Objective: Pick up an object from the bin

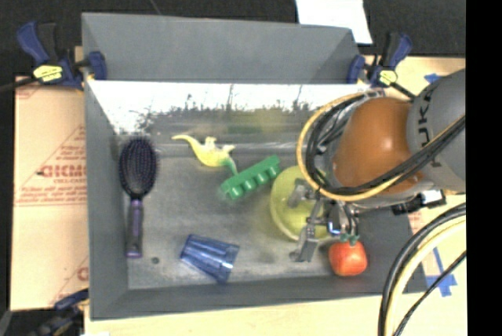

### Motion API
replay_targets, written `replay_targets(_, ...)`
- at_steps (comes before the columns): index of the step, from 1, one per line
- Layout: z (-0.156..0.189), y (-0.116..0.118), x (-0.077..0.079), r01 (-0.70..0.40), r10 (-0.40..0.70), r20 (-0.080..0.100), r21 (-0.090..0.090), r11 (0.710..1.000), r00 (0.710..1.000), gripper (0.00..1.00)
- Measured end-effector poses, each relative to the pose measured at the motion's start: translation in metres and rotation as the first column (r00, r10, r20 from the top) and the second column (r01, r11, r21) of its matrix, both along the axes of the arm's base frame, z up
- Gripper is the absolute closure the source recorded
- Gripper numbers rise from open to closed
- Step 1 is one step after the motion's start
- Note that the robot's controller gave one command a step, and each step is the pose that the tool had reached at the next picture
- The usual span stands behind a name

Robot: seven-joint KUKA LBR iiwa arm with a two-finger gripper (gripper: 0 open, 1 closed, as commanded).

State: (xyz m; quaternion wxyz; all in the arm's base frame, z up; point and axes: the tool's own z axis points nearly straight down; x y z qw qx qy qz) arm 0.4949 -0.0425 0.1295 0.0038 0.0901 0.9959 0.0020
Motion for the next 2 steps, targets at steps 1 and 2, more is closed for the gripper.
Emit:
replay_targets(1, -0.021, 0.017, 0.006, 0.005, -0.005, 0.004, 0.003, 1.000, 1.000, 0.00)
replay_targets(2, -0.036, 0.014, -0.005, 0.014, -0.014, 0.007, 0.001, 1.000, 1.000, 1.00)
